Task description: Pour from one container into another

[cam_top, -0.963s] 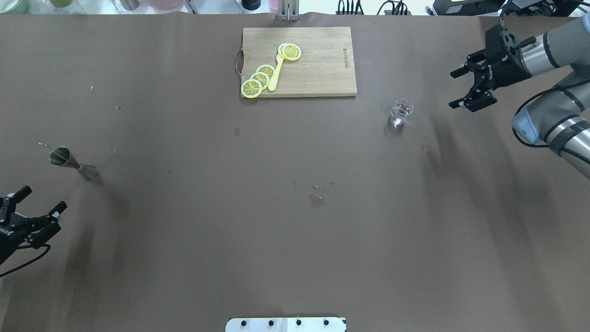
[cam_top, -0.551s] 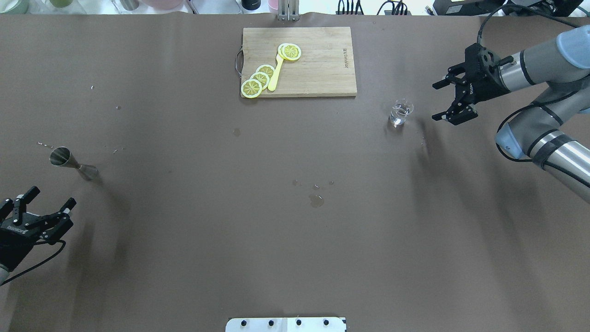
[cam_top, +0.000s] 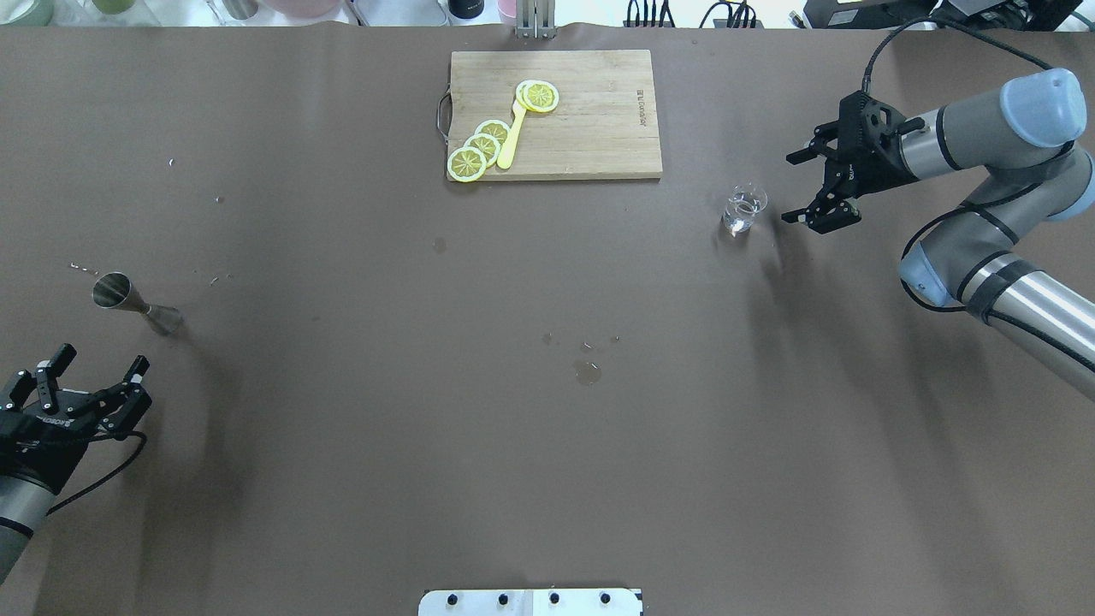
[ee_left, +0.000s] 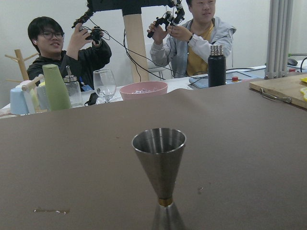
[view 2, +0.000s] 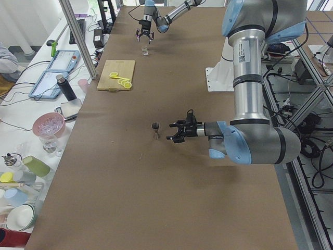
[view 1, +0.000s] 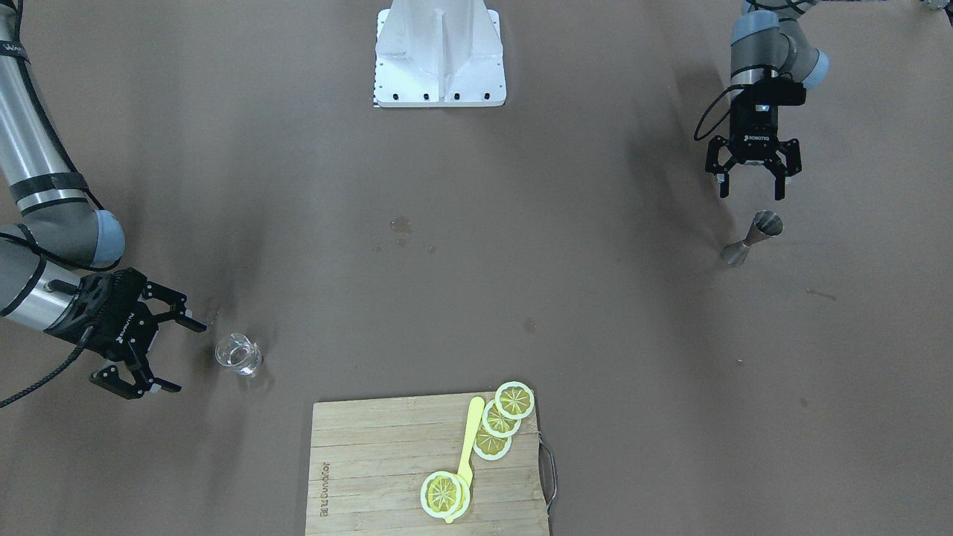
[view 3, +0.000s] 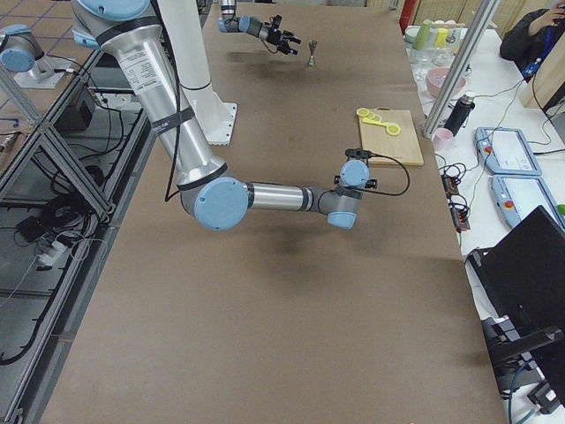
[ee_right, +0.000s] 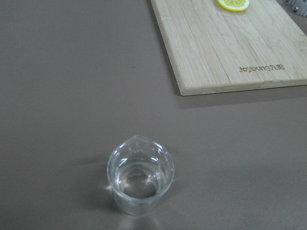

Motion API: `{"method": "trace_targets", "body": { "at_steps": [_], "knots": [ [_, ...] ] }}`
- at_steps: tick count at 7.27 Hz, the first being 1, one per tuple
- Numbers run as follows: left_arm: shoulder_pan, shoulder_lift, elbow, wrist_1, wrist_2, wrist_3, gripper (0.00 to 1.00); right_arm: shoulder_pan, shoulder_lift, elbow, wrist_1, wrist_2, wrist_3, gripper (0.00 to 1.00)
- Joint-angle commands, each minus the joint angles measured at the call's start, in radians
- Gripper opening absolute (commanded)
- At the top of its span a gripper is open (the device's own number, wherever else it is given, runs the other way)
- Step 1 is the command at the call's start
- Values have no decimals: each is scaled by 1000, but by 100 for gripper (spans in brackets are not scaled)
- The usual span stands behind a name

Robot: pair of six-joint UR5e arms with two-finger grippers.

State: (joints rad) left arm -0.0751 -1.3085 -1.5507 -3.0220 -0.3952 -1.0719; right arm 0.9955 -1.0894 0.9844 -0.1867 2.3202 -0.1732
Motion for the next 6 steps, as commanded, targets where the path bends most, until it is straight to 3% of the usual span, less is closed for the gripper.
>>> {"method": "trace_targets", "body": {
  "at_steps": [1, 2, 4, 6],
  "knots": [
    [-15, -20, -14, 11, 4, -20, 98, -21, 11, -1, 1, -25, 4, 99],
    [-23, -38, -14, 47, 4, -87, 97, -27, 11, -1, 1, -25, 9, 99],
    [-49, -55, -11, 237, 33, -239, 97, -43, 14, -1, 1, -27, 11, 99],
    [-98, -78, -2, 308, 24, -250, 97, -64, 23, -4, 1, -27, 9, 99]
  ]
}}
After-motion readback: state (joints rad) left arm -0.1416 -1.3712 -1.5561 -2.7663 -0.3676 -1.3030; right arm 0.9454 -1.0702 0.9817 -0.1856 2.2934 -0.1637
